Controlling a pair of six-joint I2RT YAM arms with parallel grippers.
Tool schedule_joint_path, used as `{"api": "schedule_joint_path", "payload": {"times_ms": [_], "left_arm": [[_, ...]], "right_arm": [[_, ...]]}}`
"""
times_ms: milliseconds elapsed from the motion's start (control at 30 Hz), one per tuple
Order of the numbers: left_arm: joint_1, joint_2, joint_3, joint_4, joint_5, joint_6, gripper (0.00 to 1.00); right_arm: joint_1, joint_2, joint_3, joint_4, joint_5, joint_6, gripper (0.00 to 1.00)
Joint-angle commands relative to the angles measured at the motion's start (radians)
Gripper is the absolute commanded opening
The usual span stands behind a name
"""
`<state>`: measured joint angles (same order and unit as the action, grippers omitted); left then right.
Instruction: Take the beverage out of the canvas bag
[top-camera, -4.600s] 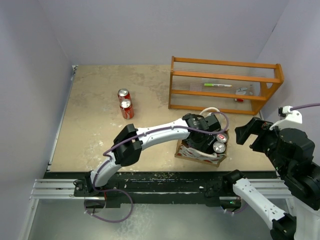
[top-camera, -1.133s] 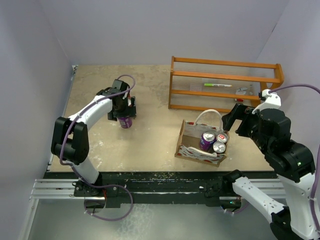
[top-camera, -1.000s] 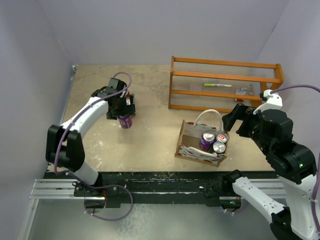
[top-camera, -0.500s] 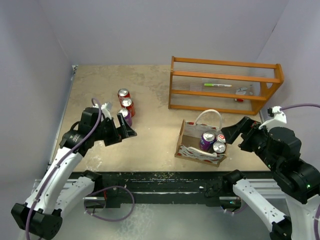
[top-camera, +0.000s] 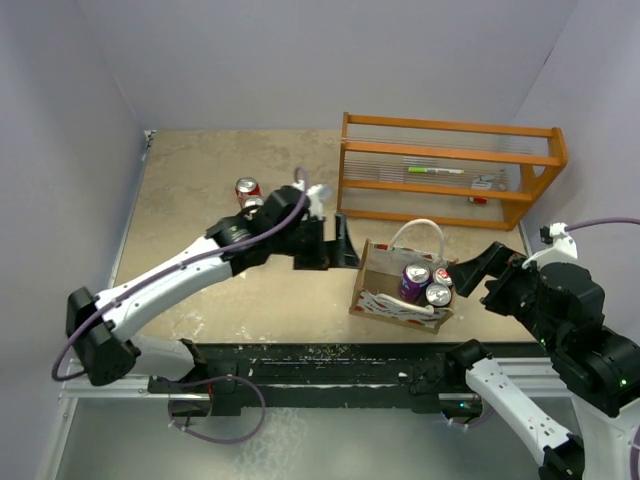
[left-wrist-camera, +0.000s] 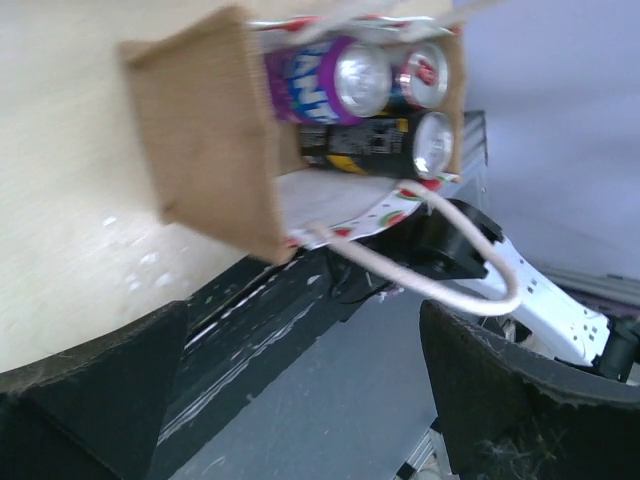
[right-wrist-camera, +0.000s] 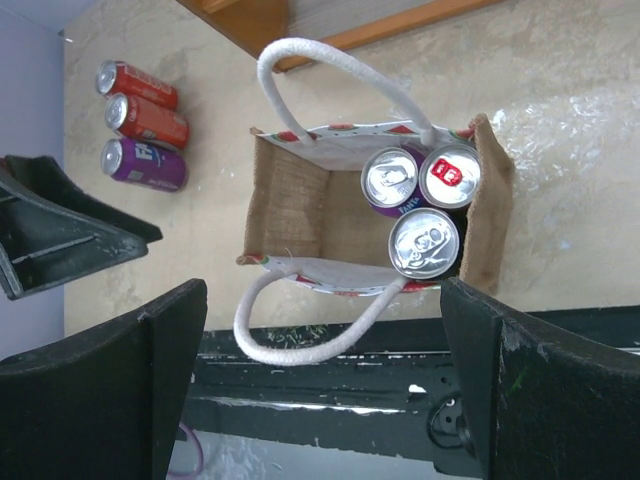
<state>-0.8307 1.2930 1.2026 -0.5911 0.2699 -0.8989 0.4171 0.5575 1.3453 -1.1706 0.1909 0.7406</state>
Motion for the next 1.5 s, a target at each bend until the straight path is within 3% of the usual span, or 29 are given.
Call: {"api": "schedule_joint_path", "payload": {"times_ms": [0,167,300,667,833,967,1200,1467], "left_arm": [[-0.128,0.132,0.185,0.089,-0.092,0.088,0.99],[-0.201,0.298,0.351,0.054,-0.095,0.222,0.99],[-0.212,0.394,0.455,0.021,-0.09,0.337,0.94],[-0.279,0.53,0.544,0.07,-0.068,0.555,0.84],[-0.308,0.612,0.647,-0.004,-0.184,0.439,0.82],[-0.32,0.702,0.726,-0.04,-0.137,0.334,0.83],[-0.38,0.747,0.754,0.028,-0.147,0.288,0.88],[-0.419,0.812,0.816,-0.043,-0.227,0.292,0.88]], "right_arm": [[0.002,-0.05,0.065,-0.041,0.05,0.016,1.0],[0.001,-0.057,0.076,-0.059,0.083,0.007,1.0],[0.001,-0.048,0.084,-0.058,0.113,-0.016,1.0],[0.003,-0.013,0.101,-0.057,0.189,-0.085,1.0],[0.002,-0.01,0.103,-0.053,0.213,-0.09,1.0],[0.002,-0.008,0.102,-0.05,0.221,-0.099,1.0],[0.003,-0.004,0.106,-0.052,0.194,-0.101,1.0],[0.003,-0.023,0.128,-0.088,0.186,-0.092,1.0]]}}
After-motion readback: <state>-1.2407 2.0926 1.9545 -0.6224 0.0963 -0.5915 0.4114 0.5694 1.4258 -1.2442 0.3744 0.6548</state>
